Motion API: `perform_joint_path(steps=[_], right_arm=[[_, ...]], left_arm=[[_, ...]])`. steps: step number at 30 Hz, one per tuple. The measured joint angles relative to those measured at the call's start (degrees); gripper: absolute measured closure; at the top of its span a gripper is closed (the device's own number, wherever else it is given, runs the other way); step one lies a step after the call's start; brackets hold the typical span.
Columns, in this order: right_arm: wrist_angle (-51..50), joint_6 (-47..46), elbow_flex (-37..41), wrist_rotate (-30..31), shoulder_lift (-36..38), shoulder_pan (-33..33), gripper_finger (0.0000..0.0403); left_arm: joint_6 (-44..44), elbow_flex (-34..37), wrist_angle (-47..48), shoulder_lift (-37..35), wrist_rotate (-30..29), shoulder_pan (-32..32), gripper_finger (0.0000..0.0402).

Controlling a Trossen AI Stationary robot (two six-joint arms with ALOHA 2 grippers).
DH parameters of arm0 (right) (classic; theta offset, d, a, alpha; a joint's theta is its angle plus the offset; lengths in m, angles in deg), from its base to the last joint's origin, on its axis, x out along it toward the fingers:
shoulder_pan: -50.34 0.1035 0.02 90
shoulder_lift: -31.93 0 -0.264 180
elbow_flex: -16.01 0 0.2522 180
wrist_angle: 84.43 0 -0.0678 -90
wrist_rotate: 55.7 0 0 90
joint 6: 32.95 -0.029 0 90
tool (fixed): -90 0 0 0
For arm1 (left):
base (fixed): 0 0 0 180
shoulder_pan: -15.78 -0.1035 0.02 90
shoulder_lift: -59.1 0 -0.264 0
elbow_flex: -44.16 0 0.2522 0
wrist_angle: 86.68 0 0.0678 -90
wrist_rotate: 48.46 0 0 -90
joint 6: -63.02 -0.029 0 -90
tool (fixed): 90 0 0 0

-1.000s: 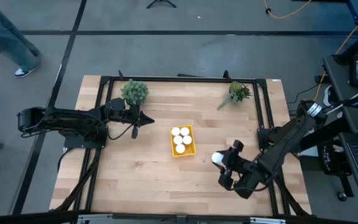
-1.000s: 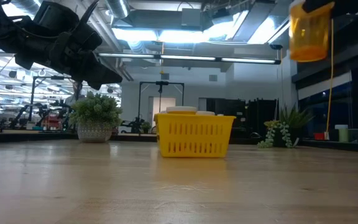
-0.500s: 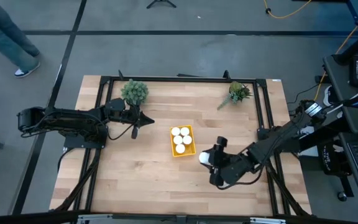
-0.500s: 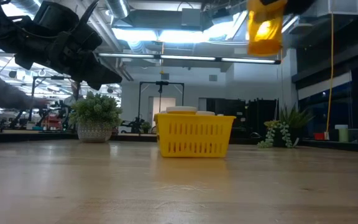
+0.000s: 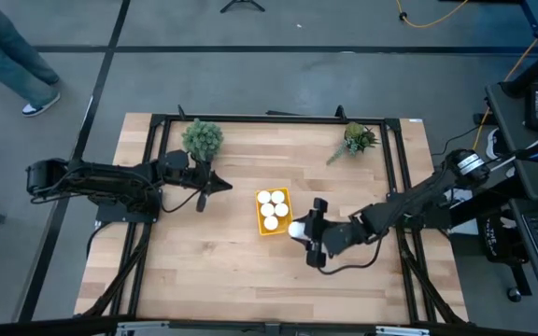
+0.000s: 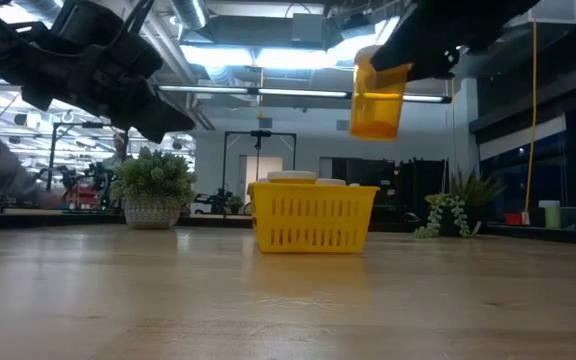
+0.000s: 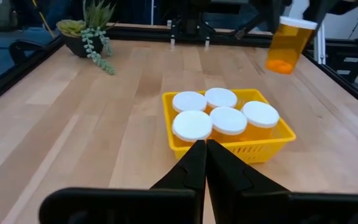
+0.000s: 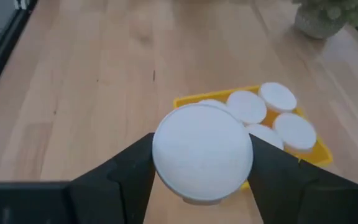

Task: Pick and place pill bottles into a basket
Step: Put the orange pill bottle into the yellow bin

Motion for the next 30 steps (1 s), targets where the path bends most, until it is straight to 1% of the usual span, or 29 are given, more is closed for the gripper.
perform_joint_path(steps=[4,7,12,17,30], right_arm=[[2.47,3.43,0.75,-3.4,0.07,-2.19,0.0178],[6.1,6.31,1.89,-5.71,0.07,-3.99,0.0178],[7.32,6.74,4.03,-6.07,0.07,-6.61,0.0178],[13.49,8.41,5.92,-9.85,0.07,-8.34,0.0178],[13.25,9.58,6.2,-10.19,-0.52,-9.19,0.0178]], left_arm=[[0.18,0.0,0.49,0.0,0.0,0.83,0.0397],[0.22,0.0,1.11,0.01,-0.02,1.44,0.0398],[0.18,0.0,1.08,0.01,-0.11,1.52,0.0394],[-0.17,0.0,1.11,0.01,-0.15,1.52,0.0396],[-0.09,0.0,1.23,0.01,-0.22,1.52,0.0394]])
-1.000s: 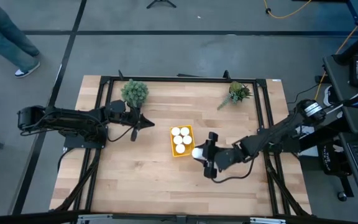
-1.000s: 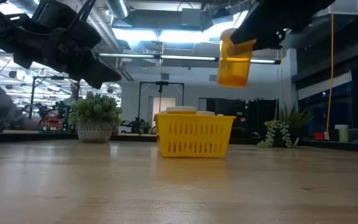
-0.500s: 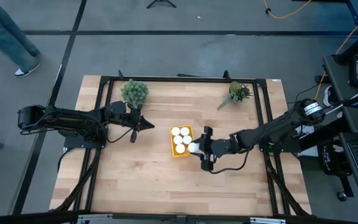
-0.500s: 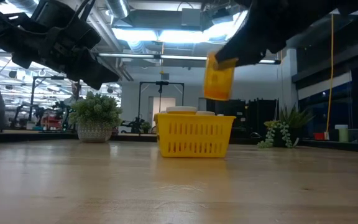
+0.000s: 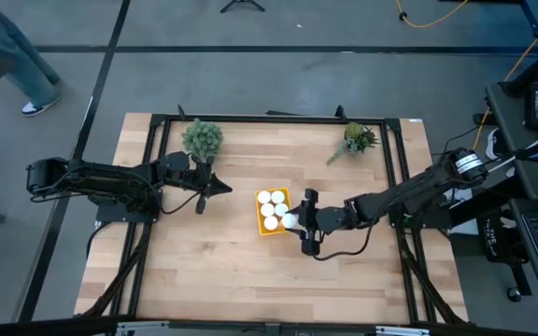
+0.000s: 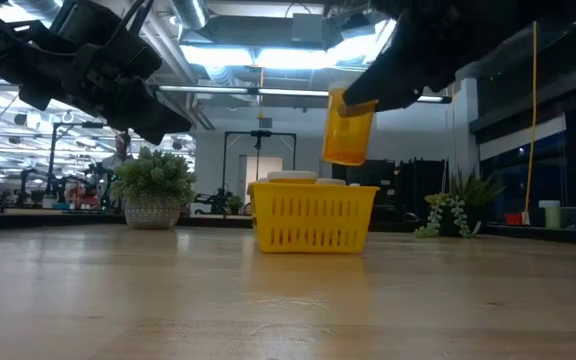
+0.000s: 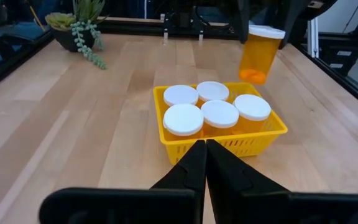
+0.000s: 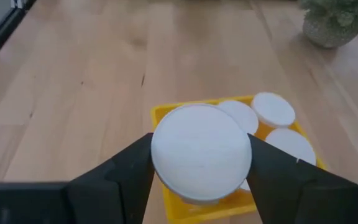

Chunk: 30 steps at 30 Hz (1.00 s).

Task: Pick and place pill bottles into a basket
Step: Put the orange pill bottle into the yellow bin

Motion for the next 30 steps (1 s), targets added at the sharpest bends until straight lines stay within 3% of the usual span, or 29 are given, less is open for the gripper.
perform_joint_path(steps=[30], right_arm=[[3.42,-0.07,-0.03,0.09,-7.46,-1.07,0.0178]], left_arm=[[0.31,0.0,0.45,0.0,-0.03,0.0,0.0394]])
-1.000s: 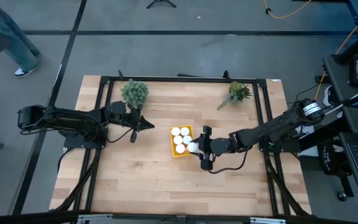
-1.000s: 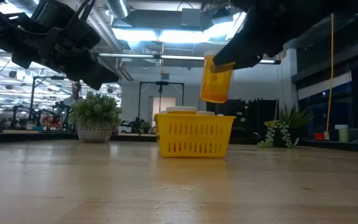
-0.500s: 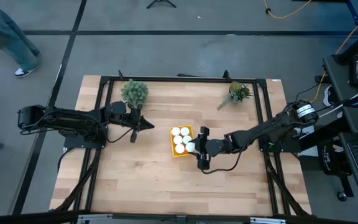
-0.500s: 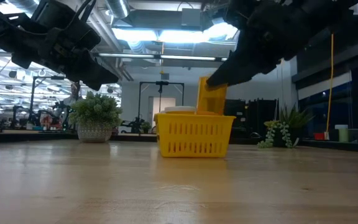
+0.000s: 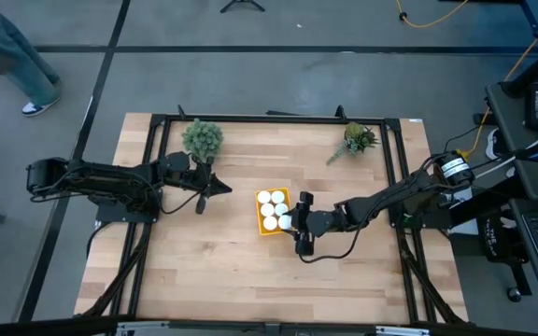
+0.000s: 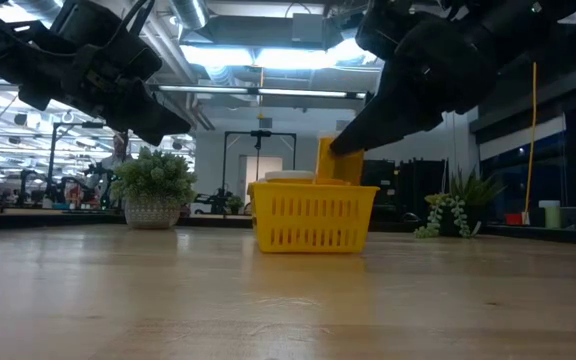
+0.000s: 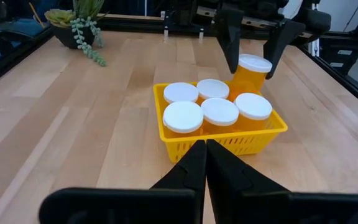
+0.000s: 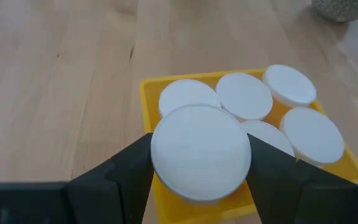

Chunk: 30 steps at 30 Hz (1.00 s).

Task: Pick and place pill bottles into a basket
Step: Put the orange pill bottle into the yellow bin

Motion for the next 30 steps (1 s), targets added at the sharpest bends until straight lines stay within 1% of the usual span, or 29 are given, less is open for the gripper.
perform_joint_path(steps=[12,20,23,30], right_arm=[[-0.15,-0.07,0.0,-0.02,-0.05,0.0,0.0178],[0.8,0.02,0.0,0.04,-2.9,0.0,0.0178],[2.26,0.28,-0.02,0.07,-2.91,-0.02,0.0178],[1.78,0.42,-0.02,0.07,-2.91,-0.07,0.0178]], left_arm=[[0.01,0.0,0.0,-0.01,0.01,0.0,0.0397],[0.02,0.0,0.07,0.0,0.01,0.0,0.0394],[0.02,0.0,0.09,-0.01,0.01,0.0,0.0394],[0.02,0.0,0.09,0.0,0.01,0.0,0.0396]])
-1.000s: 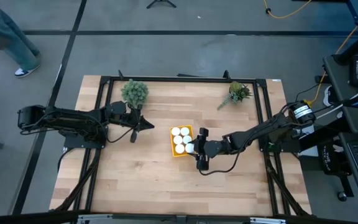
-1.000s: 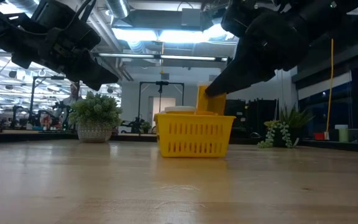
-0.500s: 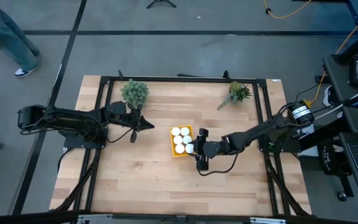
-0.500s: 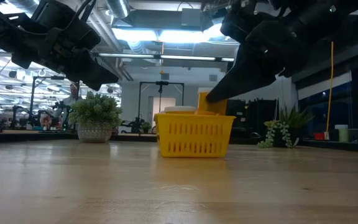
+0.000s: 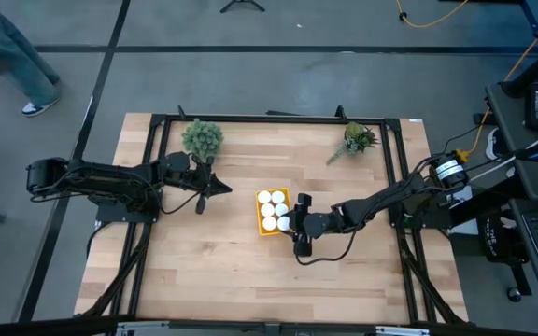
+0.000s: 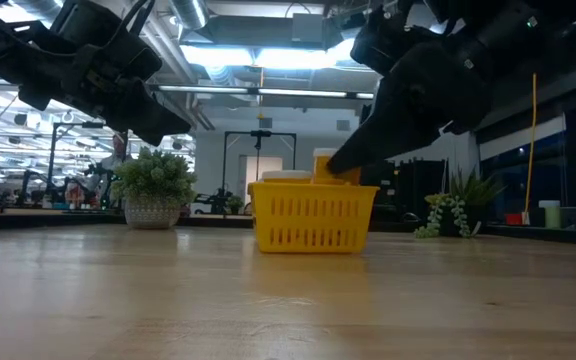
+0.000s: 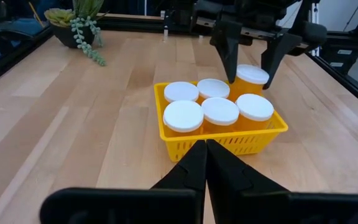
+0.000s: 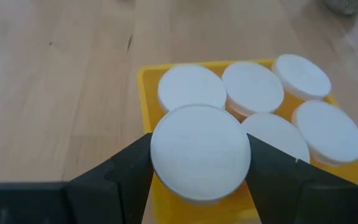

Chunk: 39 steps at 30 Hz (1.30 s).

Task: Pick and place pill bottles into a basket
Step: Put the orange pill bottle into the yellow bin, then return to Home Position

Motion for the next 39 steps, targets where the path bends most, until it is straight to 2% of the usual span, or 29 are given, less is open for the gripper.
perform_joint_path(steps=[8,18,25,39], right_arm=[[0.3,-0.18,0.0,0.0,0.0,-1.03,0.0176],[0.28,-0.19,0.0,-1.98,0.0,-1.42,0.0148],[0.28,0.7,0.0,-2.03,0.0,-1.42,0.0146],[-3.12,2.92,-2.81,-3.09,6.56,-1.42,0.0147]], left_arm=[[0.0,0.0,0.04,0.0,0.02,0.0,0.0395],[0.0,0.0,0.87,0.0,0.0,0.0,0.0395],[0.0,0.0,0.87,0.0,0.0,0.0,0.0396],[-0.02,0.0,0.72,0.0,0.0,0.0,0.0397]])
